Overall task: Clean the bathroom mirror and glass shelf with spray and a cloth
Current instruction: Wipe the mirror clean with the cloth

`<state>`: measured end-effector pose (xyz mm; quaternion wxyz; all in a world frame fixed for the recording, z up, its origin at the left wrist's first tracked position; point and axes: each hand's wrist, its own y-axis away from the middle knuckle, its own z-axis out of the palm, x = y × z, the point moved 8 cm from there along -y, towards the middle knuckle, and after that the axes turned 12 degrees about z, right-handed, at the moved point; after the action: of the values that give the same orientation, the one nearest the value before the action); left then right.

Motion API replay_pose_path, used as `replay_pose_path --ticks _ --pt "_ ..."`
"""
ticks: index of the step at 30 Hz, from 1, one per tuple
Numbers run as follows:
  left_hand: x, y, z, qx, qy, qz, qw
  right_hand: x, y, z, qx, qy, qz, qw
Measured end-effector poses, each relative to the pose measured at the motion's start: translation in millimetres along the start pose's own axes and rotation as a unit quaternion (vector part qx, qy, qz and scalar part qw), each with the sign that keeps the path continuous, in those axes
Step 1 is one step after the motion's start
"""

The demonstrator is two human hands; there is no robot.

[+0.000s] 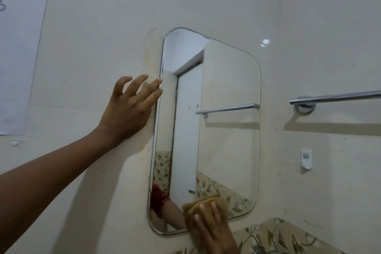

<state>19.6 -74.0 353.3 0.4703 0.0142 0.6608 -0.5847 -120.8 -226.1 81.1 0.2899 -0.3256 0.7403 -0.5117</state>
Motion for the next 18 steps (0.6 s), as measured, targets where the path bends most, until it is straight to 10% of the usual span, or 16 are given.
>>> replay_pose_path --ticks 3,7,10,13,18 --pt "0 0 1 0.002 0.000 0.000 1.000 72 1 -5 0.087 0.111 -0.032 0.990" --pt "0 0 2 0.000 -0.003 0.002 1.000 142 -23 -19 0.094 -0.112 0.341 0.929" --pt "0 0 3 -0.006 0.001 0.000 1.000 129 -28 -26 0.112 -0.168 0.459 0.865" --pt "0 -1 4 -0.013 0.002 0.000 1.000 68 -18 -16 0.154 -0.174 0.380 0.895" --pt "-1 0 5 -0.017 0.008 0.000 1.000 -103 4 21 0.169 0.016 -0.049 0.984"
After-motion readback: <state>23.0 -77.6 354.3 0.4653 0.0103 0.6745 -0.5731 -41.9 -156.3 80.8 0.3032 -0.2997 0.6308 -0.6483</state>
